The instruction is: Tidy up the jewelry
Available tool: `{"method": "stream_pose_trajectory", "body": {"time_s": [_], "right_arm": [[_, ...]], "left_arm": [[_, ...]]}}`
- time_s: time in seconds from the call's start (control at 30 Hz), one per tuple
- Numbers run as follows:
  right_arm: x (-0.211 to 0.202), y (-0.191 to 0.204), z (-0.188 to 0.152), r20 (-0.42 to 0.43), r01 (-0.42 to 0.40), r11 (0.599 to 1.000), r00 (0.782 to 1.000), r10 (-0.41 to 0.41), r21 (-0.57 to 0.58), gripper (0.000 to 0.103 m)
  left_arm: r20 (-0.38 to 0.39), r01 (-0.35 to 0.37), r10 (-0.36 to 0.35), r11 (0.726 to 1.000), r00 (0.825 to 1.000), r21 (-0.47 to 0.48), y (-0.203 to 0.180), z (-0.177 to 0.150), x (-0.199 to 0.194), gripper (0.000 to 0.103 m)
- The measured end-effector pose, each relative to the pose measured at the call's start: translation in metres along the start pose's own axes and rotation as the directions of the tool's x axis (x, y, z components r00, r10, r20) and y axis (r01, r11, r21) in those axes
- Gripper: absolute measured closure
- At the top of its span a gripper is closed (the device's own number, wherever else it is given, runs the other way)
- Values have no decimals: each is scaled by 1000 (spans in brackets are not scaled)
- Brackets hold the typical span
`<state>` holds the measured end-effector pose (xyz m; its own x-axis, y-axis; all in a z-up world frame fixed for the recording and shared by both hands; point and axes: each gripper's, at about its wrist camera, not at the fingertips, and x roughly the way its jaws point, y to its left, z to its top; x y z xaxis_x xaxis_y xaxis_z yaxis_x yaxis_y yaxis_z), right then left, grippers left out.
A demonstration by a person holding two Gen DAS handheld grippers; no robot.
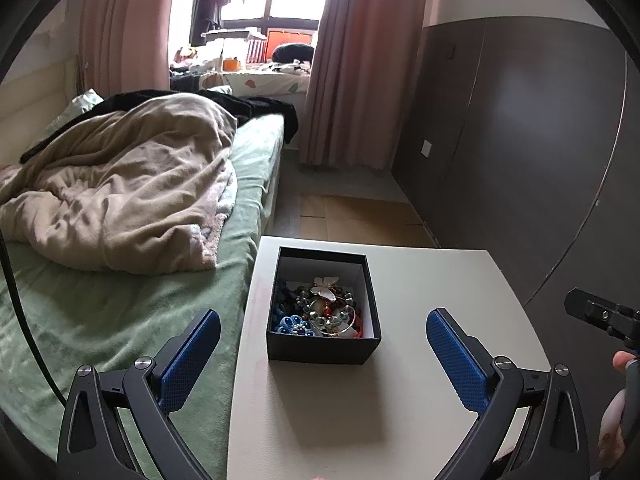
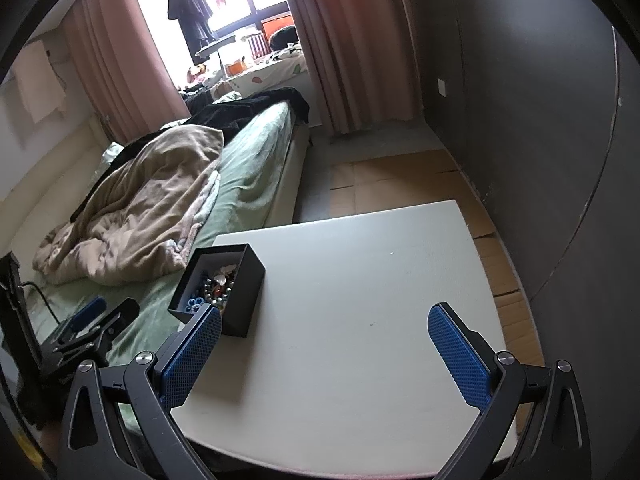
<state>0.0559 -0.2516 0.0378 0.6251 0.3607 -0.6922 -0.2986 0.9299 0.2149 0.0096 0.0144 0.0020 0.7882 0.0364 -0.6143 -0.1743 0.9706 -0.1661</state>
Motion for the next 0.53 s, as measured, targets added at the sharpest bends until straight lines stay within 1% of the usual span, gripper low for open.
{"method": "stream_pose_trajectory", "body": {"time_s": [0.23,0.53], "right_arm": [[-1,-1,-1,-9,0,1000,1000,0,-8,0],[-4,-6,-2,-10,14,1000,1000,-14,-7,0]], "left_arm": [[10,-20,19,1000,1000,9,-4,0,-3,0],[13,-9,9,1000,1000,13,-8,0,-5,0]]}}
